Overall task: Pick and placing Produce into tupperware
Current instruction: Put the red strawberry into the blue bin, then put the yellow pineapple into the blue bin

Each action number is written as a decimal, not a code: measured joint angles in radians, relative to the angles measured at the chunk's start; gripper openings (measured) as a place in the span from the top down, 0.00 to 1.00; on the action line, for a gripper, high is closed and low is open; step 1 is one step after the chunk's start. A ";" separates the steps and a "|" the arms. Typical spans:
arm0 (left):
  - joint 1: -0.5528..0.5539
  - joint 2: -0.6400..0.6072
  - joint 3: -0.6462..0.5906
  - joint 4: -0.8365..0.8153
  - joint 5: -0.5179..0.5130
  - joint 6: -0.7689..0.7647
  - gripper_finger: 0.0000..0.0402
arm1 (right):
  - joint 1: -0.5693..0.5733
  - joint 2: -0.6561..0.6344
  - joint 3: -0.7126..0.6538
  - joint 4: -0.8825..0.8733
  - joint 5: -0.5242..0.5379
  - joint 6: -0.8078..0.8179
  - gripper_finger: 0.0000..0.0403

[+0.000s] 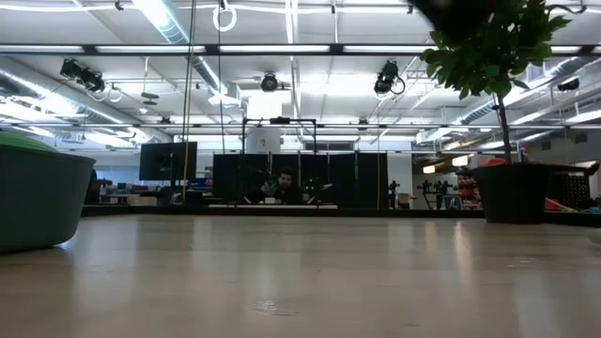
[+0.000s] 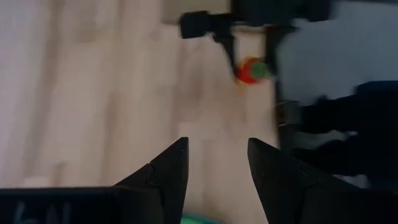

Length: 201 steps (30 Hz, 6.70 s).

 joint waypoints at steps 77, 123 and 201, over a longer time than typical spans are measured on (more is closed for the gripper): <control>-0.093 -0.152 0.000 -0.364 -0.334 -0.476 0.57 | -0.284 0.599 0.900 -0.080 -0.549 -0.048 0.36; 0.052 0.503 0.000 0.428 0.203 0.774 0.57 | 0.203 0.119 0.899 -1.206 0.280 0.495 0.46; 0.093 0.697 0.000 0.860 0.375 0.846 0.32 | 0.194 0.120 0.899 -1.200 0.285 0.493 0.45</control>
